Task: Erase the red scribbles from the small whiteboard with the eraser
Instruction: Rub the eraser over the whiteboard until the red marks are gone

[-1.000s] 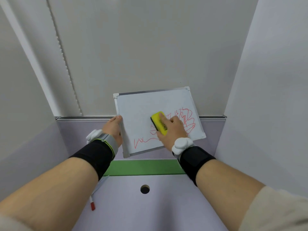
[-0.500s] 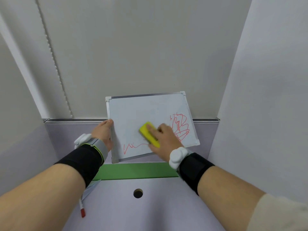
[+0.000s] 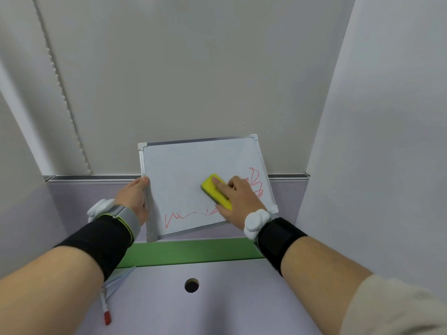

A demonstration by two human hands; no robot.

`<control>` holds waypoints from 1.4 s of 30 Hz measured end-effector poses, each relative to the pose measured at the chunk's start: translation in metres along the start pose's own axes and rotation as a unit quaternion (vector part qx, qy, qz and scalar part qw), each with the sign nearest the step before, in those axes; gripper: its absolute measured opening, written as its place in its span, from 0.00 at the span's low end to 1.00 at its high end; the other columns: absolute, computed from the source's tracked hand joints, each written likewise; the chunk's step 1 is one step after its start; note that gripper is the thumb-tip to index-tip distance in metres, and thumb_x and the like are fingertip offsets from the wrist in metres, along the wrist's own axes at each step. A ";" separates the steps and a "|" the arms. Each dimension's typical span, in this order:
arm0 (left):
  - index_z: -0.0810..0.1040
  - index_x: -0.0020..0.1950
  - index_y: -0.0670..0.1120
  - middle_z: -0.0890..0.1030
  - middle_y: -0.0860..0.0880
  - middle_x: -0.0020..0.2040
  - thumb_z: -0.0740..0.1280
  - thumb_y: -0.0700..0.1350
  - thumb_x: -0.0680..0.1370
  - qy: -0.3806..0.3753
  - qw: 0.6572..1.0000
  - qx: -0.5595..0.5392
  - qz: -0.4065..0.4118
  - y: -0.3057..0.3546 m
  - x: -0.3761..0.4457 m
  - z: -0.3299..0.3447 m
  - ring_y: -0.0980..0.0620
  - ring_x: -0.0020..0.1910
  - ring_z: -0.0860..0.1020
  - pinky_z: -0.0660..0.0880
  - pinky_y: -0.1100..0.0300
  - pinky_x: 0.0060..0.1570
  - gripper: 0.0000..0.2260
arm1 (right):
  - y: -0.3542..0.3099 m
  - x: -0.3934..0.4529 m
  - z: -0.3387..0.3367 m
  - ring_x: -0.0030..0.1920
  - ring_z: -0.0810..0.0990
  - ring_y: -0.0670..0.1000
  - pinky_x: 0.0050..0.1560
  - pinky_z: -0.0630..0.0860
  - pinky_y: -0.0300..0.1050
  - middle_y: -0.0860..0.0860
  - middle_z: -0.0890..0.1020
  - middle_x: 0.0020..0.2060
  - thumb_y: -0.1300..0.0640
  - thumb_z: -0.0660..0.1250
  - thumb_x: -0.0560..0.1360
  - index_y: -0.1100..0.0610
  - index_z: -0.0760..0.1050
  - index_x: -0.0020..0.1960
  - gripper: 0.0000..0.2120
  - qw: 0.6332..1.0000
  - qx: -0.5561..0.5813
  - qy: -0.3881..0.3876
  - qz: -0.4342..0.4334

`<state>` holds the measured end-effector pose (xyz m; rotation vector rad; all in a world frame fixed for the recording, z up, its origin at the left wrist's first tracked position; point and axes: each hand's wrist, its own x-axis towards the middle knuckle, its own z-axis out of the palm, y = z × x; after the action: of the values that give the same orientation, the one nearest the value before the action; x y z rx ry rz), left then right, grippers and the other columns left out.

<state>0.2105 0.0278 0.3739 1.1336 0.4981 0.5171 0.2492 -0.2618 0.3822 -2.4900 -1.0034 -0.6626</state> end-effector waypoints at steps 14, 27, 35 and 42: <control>0.81 0.64 0.45 0.85 0.46 0.58 0.69 0.46 0.78 0.008 1.000 -0.010 0.009 0.009 -0.007 0.002 0.44 0.55 0.84 0.77 0.45 0.63 0.15 | 0.020 0.009 -0.012 0.50 0.70 0.58 0.57 0.72 0.51 0.55 0.68 0.49 0.46 0.67 0.74 0.47 0.60 0.76 0.33 0.998 -0.001 0.030 0.060; 0.79 0.66 0.44 0.84 0.45 0.61 0.68 0.46 0.79 0.018 0.999 -0.026 0.017 0.015 -0.006 0.003 0.44 0.56 0.83 0.77 0.45 0.64 0.16 | 0.024 0.001 -0.015 0.54 0.68 0.56 0.60 0.71 0.52 0.54 0.68 0.53 0.44 0.66 0.75 0.47 0.56 0.77 0.35 0.996 -0.011 0.014 0.082; 0.79 0.66 0.44 0.84 0.45 0.60 0.68 0.45 0.79 0.022 0.999 -0.037 0.019 0.021 -0.010 0.002 0.45 0.55 0.83 0.77 0.45 0.63 0.15 | 0.041 -0.004 -0.034 0.53 0.70 0.58 0.58 0.72 0.50 0.56 0.68 0.51 0.45 0.66 0.75 0.49 0.55 0.77 0.35 0.987 -0.016 0.028 0.154; 0.79 0.66 0.44 0.84 0.45 0.59 0.68 0.45 0.80 0.012 0.998 -0.055 0.013 0.025 -0.011 -0.001 0.45 0.54 0.83 0.78 0.46 0.63 0.15 | 0.047 -0.003 -0.037 0.53 0.70 0.58 0.60 0.71 0.49 0.56 0.68 0.52 0.45 0.67 0.75 0.47 0.57 0.76 0.34 0.978 0.012 0.060 0.200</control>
<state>0.1976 0.0302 0.3983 1.0316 0.4708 0.5741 0.2709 -0.3136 0.4036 -2.4899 -0.4432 -0.6532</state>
